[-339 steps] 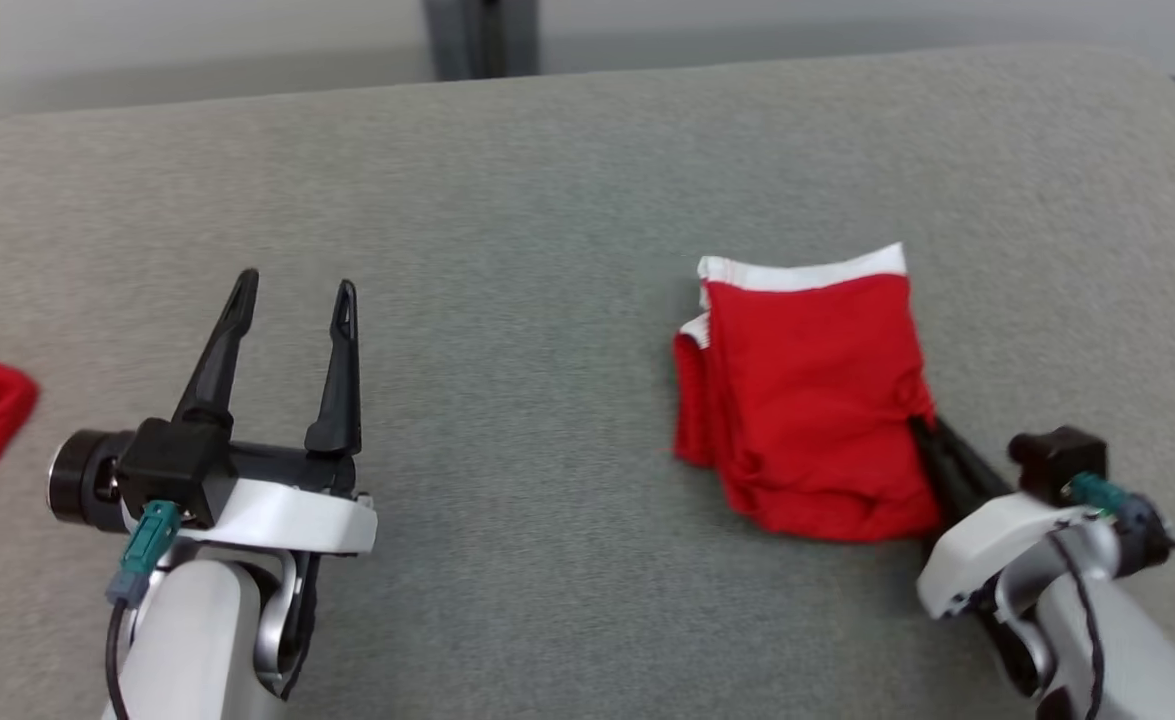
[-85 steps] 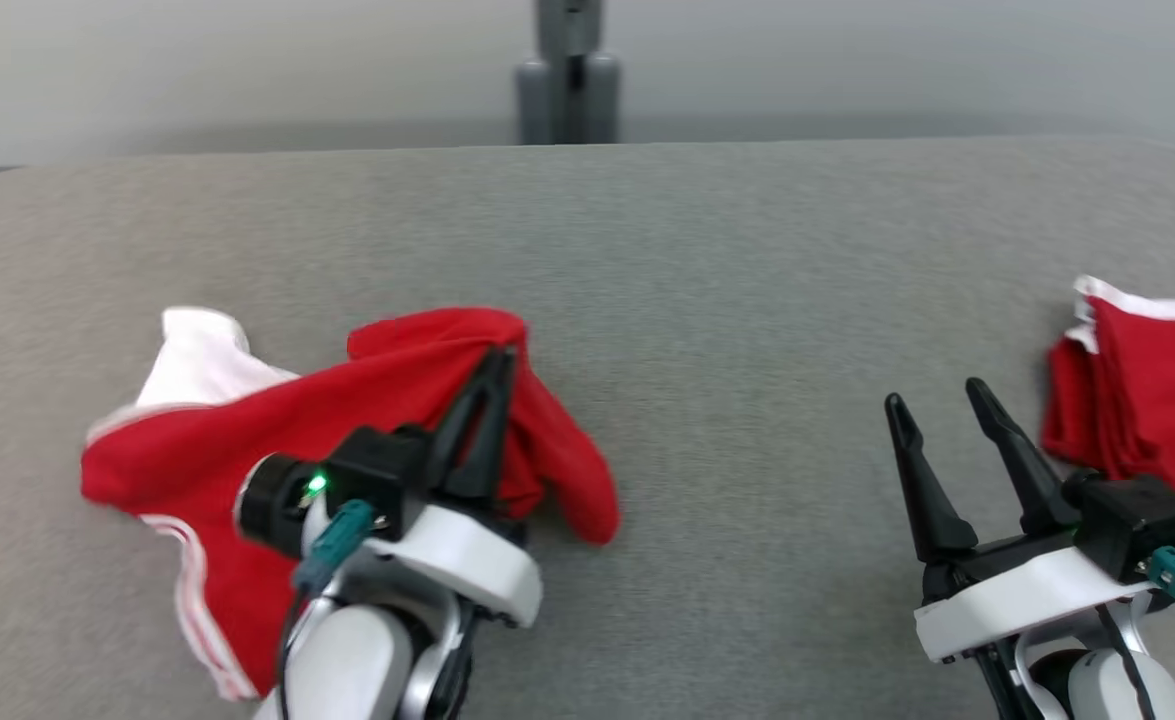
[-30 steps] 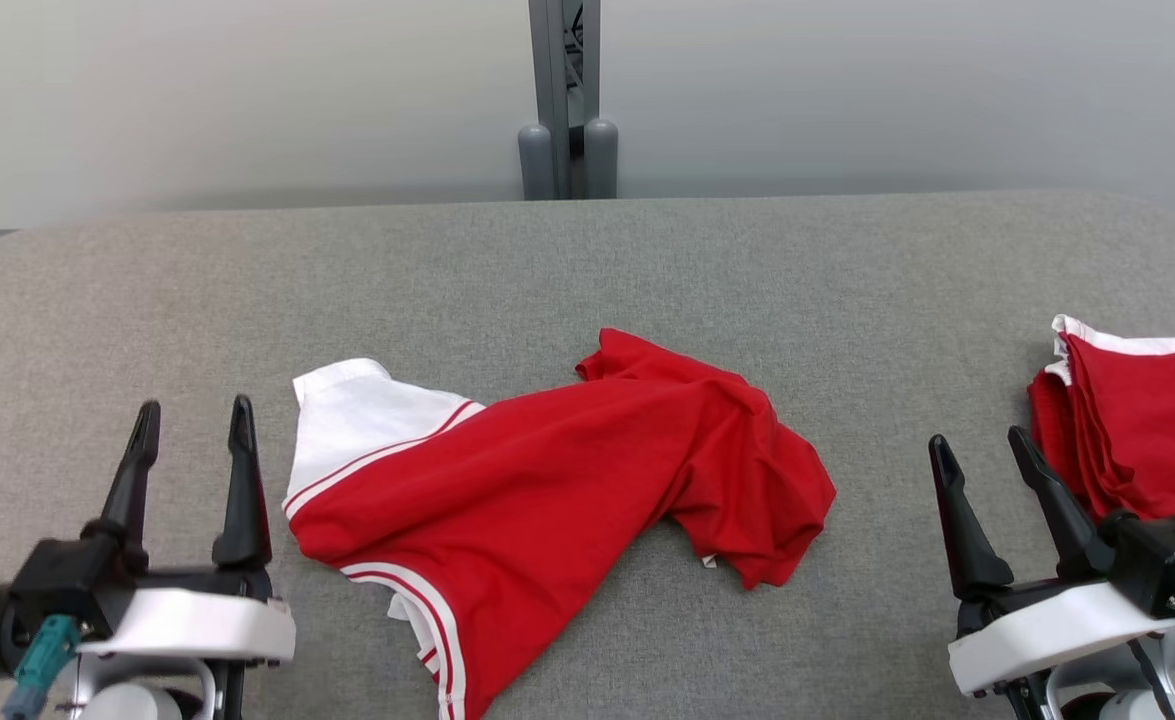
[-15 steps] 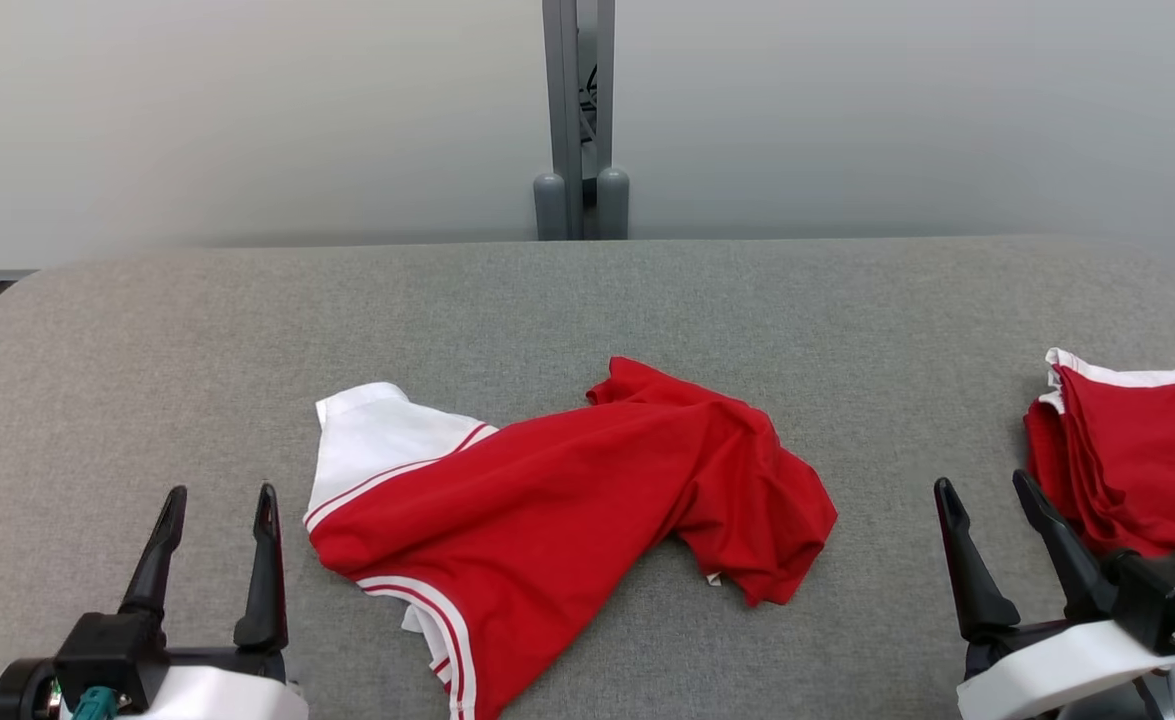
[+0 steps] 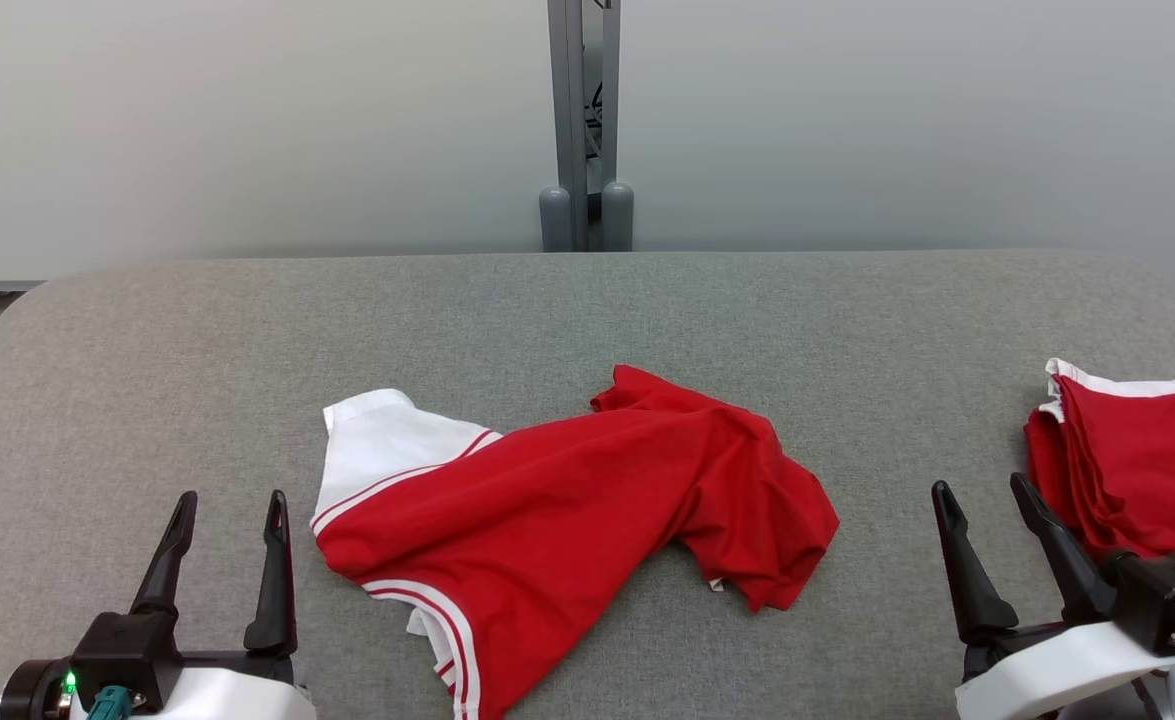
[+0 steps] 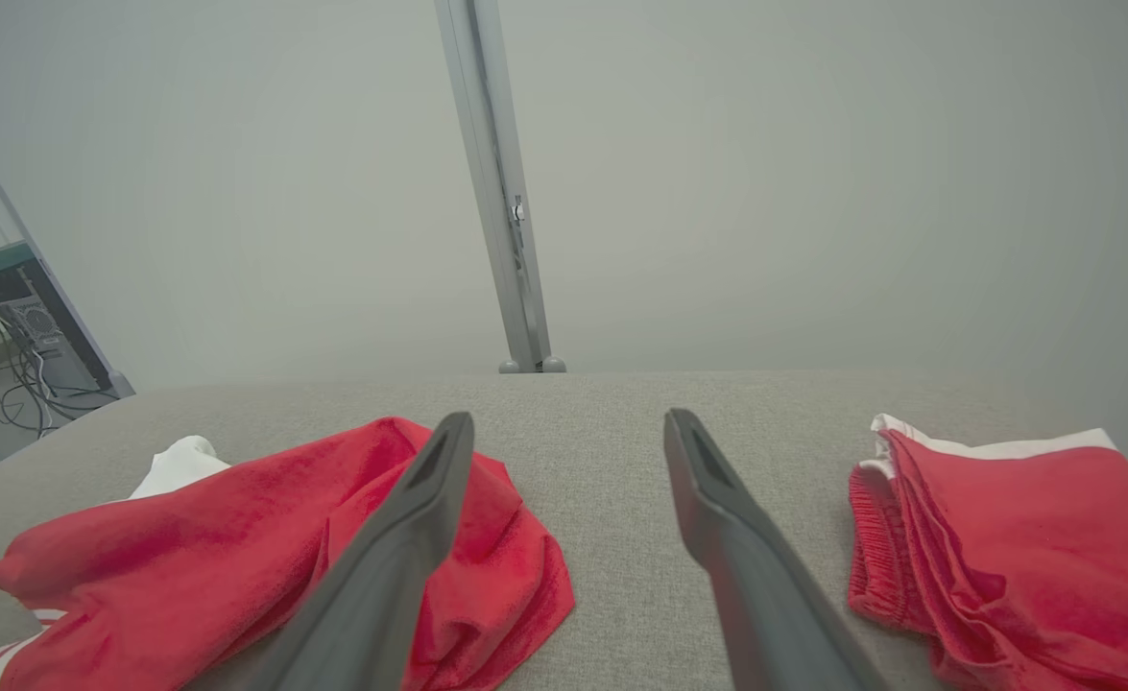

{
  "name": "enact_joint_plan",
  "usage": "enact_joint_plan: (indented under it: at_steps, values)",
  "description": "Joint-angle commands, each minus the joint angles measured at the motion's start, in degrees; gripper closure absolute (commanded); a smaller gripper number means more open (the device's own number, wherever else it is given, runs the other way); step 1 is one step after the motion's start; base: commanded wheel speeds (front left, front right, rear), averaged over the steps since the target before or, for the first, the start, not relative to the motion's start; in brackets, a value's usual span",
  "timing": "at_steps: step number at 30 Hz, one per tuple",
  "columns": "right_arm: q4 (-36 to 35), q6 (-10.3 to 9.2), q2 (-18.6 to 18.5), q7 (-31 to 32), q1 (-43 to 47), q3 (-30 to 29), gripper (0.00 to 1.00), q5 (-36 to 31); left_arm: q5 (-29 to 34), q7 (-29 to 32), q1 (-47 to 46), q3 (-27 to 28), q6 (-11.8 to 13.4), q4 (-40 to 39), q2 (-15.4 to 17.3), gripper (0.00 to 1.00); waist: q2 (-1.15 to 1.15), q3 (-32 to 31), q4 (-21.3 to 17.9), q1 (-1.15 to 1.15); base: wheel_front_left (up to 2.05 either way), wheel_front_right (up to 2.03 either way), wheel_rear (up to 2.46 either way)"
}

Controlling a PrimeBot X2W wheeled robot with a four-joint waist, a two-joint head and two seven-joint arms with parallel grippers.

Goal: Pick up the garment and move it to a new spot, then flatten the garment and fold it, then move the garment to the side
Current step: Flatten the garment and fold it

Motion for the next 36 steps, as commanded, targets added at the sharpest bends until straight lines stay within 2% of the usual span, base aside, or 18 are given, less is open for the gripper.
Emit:
enact_joint_plan:
  at_steps: [1, 11, 15, 21, 26, 30, 35, 36]
  values:
    - [-0.05, 0.01, -0.29, -0.24, 0.42, 0.01, 0.00, 0.09, 0.12, 0.16, -0.72, 0.06, 0.13, -0.07, 0.31, 0.00, 0.00, -0.04, -0.01, 0.00, 0.00, 0.00, 0.00]
    - [-0.11, 0.01, -0.28, -0.17, 0.21, -0.25, 0.00, -0.26, 0.77, 1.78, -1.15, -1.28, 0.55, -0.12, 0.66, 0.00, 0.00, -0.22, 0.19, 0.00, 0.00, 0.00, 0.00]
    - [-0.71, 0.01, -0.28, 0.27, 0.01, -0.07, 0.00, -0.52, 1.18, 7.07, -1.48, -5.61, -1.74, 0.41, 0.31, 0.00, 0.00, 0.42, 0.00, 0.00, 0.00, 0.00, 0.00]
    - [-1.28, 0.01, -0.28, 0.69, -1.32, 0.40, 0.00, -0.78, -0.01, 13.31, -2.86, -12.34, -7.33, 4.53, -0.98, 0.00, 0.00, 2.99, -1.47, 0.00, 0.00, 0.00, 0.00]
    - [-1.59, 0.01, -0.28, 0.43, -2.22, 0.17, 0.00, -0.39, 1.72, 17.22, -4.39, -17.90, -11.12, 8.91, -1.40, 0.00, 0.00, 5.27, -3.02, 0.00, 0.00, 0.00, 0.00]
    - [-1.39, 0.01, -0.28, 0.00, -2.91, 0.31, 0.00, 0.18, 3.19, 20.24, -6.05, -20.56, -12.10, 12.90, -1.50, 0.00, 0.00, 6.87, -4.20, 0.00, 0.00, 0.00, 0.00]
    - [-0.66, 0.01, -0.28, -0.77, -3.77, 0.46, 0.00, 0.73, 3.97, 23.94, -7.51, -21.51, -11.32, 18.14, -1.13, 0.00, 0.00, 8.00, -5.31, 0.00, 0.00, 0.00, 0.00]
    - [-0.56, 0.01, -0.28, -0.89, -3.77, 0.40, 0.00, 0.78, 4.29, 24.43, -7.82, -21.76, -11.23, 18.70, -0.97, 0.04, 0.00, 8.19, -5.40, 0.00, 0.00, 0.00, 0.00]
